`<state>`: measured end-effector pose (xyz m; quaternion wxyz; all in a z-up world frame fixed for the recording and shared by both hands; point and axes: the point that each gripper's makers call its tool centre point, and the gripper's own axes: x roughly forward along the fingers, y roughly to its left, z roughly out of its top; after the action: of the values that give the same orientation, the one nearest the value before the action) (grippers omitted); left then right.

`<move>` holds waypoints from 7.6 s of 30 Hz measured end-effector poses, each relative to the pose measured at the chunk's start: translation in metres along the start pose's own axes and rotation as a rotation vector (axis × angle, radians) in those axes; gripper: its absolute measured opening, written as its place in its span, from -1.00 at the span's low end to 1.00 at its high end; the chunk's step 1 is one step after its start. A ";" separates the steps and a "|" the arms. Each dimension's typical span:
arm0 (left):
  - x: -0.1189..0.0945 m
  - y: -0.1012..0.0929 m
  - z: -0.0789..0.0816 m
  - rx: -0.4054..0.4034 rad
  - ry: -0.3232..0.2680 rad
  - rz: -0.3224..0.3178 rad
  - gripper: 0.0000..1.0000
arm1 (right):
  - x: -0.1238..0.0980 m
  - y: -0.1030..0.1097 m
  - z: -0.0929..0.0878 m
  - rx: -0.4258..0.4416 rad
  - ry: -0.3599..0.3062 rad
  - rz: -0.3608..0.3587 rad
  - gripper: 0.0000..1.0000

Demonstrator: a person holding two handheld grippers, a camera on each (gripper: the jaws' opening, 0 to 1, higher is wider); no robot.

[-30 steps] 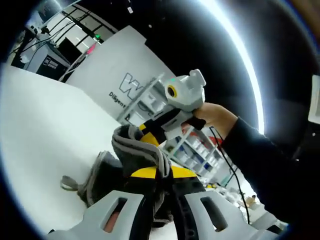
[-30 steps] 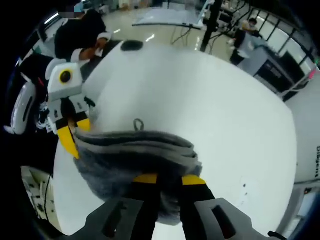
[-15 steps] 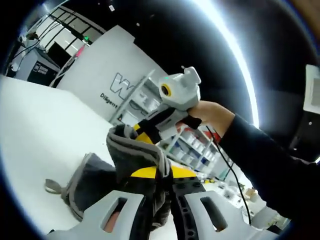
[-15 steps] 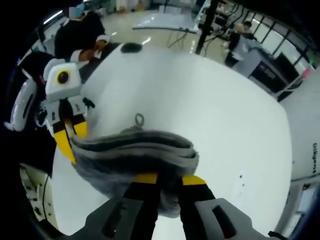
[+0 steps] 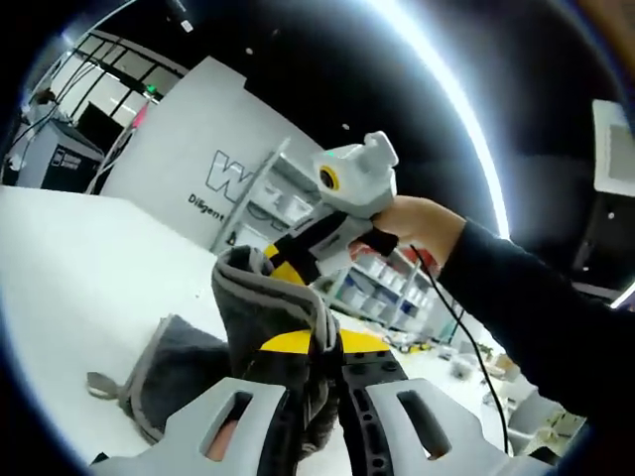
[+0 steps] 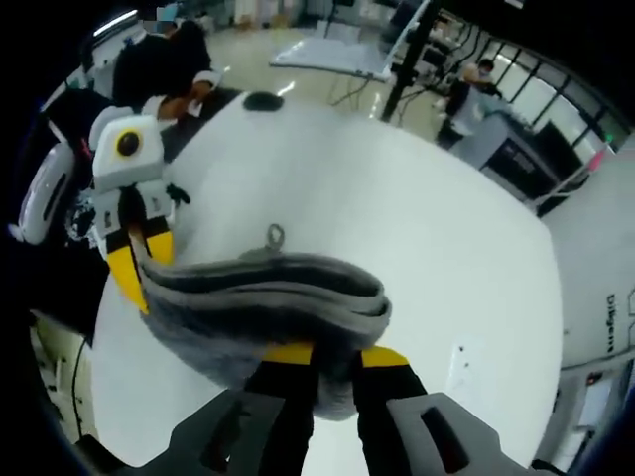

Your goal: Open the folded towel by lifting each exposed corner and separating the folded layers until the towel lies flat within the target outline without major curled edges

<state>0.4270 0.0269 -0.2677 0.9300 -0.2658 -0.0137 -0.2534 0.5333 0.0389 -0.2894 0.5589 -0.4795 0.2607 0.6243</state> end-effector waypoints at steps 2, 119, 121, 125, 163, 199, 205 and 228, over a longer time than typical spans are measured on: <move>0.001 -0.004 -0.001 0.013 0.002 -0.006 -0.87 | -0.002 -0.001 -0.002 -0.004 -0.006 -0.004 -0.82; 0.071 -0.110 -0.184 1.091 0.347 -0.256 -0.84 | -0.010 0.067 -0.225 0.306 -0.023 -0.187 -1.00; 0.070 -0.110 -0.186 1.105 0.347 -0.260 -0.84 | -0.015 0.066 -0.227 0.298 -0.030 -0.200 -0.85; 0.071 -0.109 -0.189 1.118 0.354 -0.264 -0.84 | -0.031 0.064 -0.228 0.313 -0.048 -0.211 -0.82; 0.074 -0.111 -0.217 1.103 0.429 -0.288 -0.82 | -0.037 0.054 -0.231 0.327 0.017 -0.257 -0.82; 0.062 -0.120 -0.237 0.864 0.559 -0.339 -0.39 | 0.005 0.078 -0.264 0.383 0.190 -0.223 -0.83; 0.059 -0.128 -0.241 0.755 0.578 -0.368 -0.04 | 0.006 0.078 -0.265 0.447 0.168 -0.216 -0.84; 0.049 -0.089 -0.129 0.636 0.363 -0.323 0.76 | 0.004 0.079 -0.259 0.302 0.113 -0.258 -0.85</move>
<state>0.4126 -0.1254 -0.3272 0.9014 0.0900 0.0316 -0.4225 0.5381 -0.2016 -0.4143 0.6840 -0.4542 0.3187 0.4735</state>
